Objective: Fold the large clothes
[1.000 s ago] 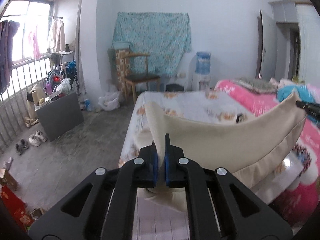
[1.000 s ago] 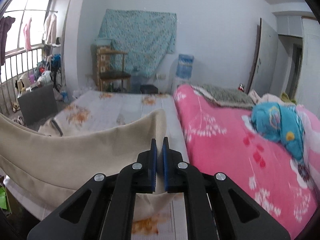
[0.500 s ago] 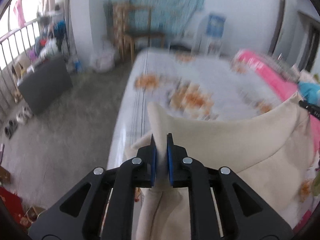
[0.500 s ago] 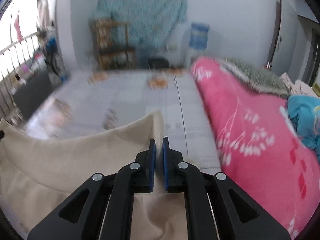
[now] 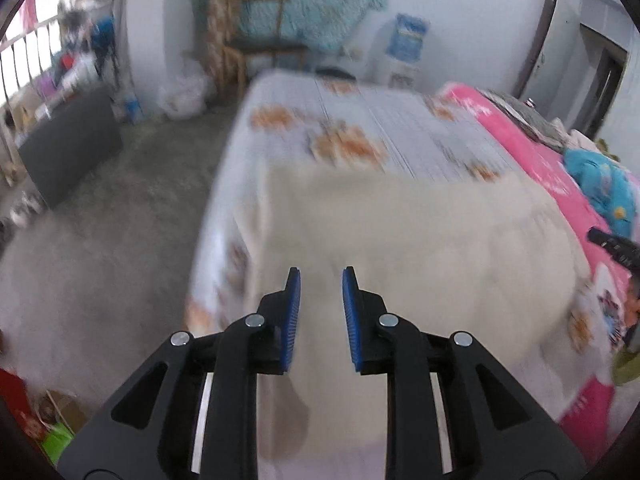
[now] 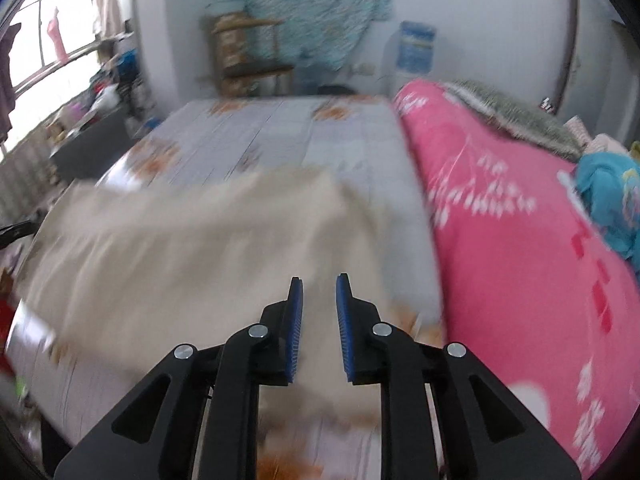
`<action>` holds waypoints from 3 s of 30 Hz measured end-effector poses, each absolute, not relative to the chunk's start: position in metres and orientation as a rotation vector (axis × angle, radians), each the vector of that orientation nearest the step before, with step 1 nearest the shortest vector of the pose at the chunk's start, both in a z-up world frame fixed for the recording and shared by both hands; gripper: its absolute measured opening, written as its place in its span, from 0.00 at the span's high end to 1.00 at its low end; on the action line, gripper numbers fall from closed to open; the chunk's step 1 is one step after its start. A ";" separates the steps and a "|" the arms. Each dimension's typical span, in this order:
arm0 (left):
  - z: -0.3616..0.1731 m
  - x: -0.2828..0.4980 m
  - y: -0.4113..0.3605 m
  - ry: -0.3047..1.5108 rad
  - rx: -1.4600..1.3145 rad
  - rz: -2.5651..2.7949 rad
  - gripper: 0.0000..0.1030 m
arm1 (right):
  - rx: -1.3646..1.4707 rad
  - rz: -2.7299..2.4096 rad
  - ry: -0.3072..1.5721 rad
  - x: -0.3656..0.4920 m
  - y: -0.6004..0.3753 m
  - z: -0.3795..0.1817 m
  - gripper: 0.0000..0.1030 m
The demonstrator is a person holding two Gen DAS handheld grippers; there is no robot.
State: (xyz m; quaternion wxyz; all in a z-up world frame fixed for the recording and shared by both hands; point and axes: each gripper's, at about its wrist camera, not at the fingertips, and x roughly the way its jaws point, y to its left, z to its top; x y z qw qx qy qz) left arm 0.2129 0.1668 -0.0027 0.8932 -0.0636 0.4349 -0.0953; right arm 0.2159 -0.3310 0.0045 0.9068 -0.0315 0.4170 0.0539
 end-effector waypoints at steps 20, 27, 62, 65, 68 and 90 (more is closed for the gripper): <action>0.016 0.103 0.131 0.830 -0.153 -0.194 0.16 | 0.126 0.088 0.905 0.117 -0.320 -0.008 0.42; 0.025 0.077 0.081 0.831 -0.131 -0.166 0.10 | 0.003 0.120 0.855 0.082 -0.258 0.000 0.16; 0.028 0.056 0.013 0.870 0.046 0.083 0.09 | 0.009 0.043 0.834 0.059 -0.236 0.012 0.06; 0.026 0.057 0.008 0.884 0.049 0.089 0.09 | 0.006 0.045 0.840 0.060 -0.236 0.012 0.06; 0.023 0.058 0.004 0.897 0.048 0.089 0.09 | -0.004 0.045 0.845 0.061 -0.235 0.011 0.06; 0.024 0.056 0.007 0.914 0.037 0.090 0.09 | -0.020 0.054 0.852 0.061 -0.226 0.012 0.06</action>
